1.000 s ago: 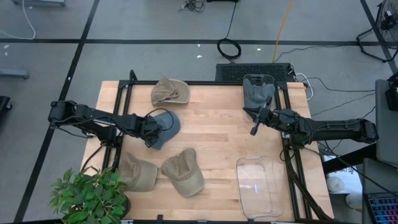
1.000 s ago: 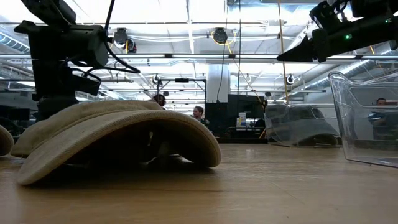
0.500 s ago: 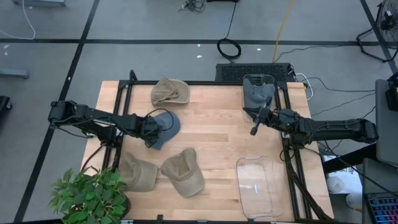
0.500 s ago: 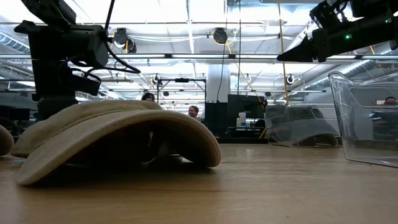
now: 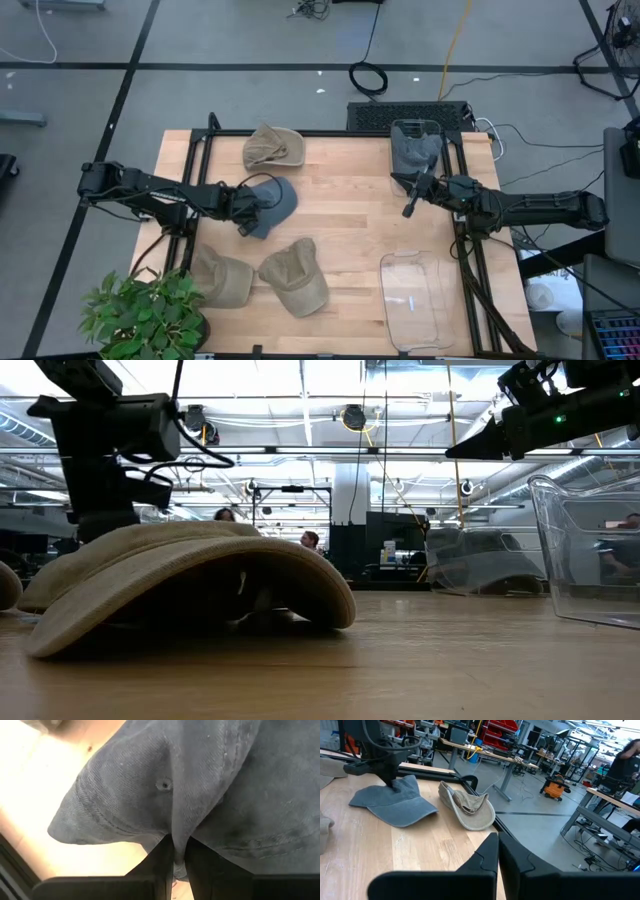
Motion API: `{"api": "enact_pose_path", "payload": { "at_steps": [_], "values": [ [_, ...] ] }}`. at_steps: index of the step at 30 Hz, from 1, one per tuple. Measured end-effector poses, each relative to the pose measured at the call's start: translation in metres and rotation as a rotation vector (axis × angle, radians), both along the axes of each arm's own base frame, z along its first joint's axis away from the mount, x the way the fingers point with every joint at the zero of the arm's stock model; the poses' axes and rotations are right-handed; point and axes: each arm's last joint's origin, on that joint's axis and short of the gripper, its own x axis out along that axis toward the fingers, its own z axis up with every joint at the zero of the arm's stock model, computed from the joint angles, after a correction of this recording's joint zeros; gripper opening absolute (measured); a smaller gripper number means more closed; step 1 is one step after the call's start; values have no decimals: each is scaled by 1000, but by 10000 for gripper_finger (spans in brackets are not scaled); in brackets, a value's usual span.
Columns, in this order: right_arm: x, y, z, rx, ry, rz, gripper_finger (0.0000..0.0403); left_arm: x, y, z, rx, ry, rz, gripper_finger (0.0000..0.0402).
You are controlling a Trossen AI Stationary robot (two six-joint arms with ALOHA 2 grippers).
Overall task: Pick & Place hat
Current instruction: Put the blue cap into the top transparent bin
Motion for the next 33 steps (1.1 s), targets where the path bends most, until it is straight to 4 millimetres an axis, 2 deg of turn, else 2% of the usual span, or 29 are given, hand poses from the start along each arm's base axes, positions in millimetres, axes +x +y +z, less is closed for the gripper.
{"api": "enact_pose_path", "payload": {
  "at_steps": [3,6,8,11,22,33],
  "values": [
    [0,0,0,0,0,0,0,0,0,0,-5,10,-26,49],
    [0,0,0,0,0,0,0,2,0,3,-3,10,-55,26],
    [0,0,0,0,0,0,0,7,0,9,0,-6,-75,10],
    [0,0,0,0,-1,0,0,17,0,21,6,-48,-102,13],
    [0,0,0,0,-1,0,0,56,-1,95,89,-232,-322,11],
    [0,0,0,0,-1,0,0,72,-5,161,246,-341,-531,5]
  ]
}}
